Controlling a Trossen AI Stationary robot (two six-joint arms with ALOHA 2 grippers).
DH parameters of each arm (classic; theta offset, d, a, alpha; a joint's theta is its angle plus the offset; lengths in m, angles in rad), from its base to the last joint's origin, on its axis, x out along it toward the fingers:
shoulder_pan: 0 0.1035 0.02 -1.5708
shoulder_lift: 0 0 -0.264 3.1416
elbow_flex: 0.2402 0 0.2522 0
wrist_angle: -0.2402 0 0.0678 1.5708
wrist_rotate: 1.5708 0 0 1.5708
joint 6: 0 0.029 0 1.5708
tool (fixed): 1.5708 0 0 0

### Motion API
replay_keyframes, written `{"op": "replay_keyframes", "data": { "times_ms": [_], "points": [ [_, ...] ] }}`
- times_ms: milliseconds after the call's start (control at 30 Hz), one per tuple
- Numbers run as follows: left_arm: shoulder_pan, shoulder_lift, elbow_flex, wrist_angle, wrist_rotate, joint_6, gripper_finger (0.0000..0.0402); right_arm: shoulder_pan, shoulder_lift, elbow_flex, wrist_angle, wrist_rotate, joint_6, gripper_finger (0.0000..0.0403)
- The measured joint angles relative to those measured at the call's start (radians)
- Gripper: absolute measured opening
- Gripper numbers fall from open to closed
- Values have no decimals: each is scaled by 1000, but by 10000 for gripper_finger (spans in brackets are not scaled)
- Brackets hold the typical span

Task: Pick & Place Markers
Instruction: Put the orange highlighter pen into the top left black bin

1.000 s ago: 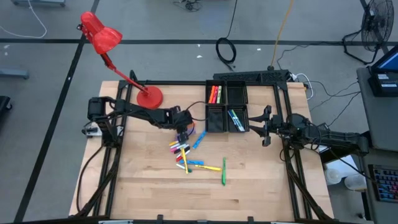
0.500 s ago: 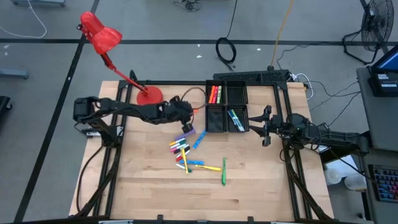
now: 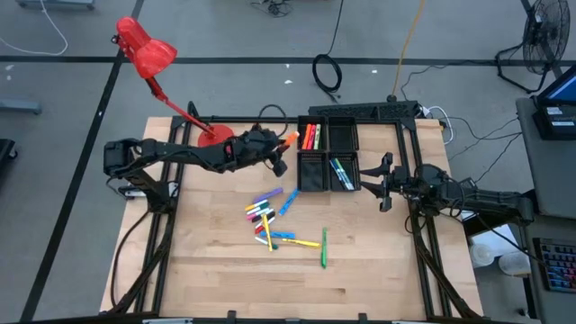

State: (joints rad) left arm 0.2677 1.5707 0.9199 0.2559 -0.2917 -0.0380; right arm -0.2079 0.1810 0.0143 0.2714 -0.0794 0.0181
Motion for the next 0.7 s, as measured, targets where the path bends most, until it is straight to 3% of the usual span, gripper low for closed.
{"op": "replay_keyframes", "data": {
  "times_ms": [267,467,700],
  "points": [
    [93,87,17,226,29,-139,92,0,0,0,0,0,0,146],
    [149,196,146,143,45,-378,92,0,0,0,0,0,0,146],
    [152,362,382,74,69,-365,92,0,0,0,0,0,0,146]
  ]
}}
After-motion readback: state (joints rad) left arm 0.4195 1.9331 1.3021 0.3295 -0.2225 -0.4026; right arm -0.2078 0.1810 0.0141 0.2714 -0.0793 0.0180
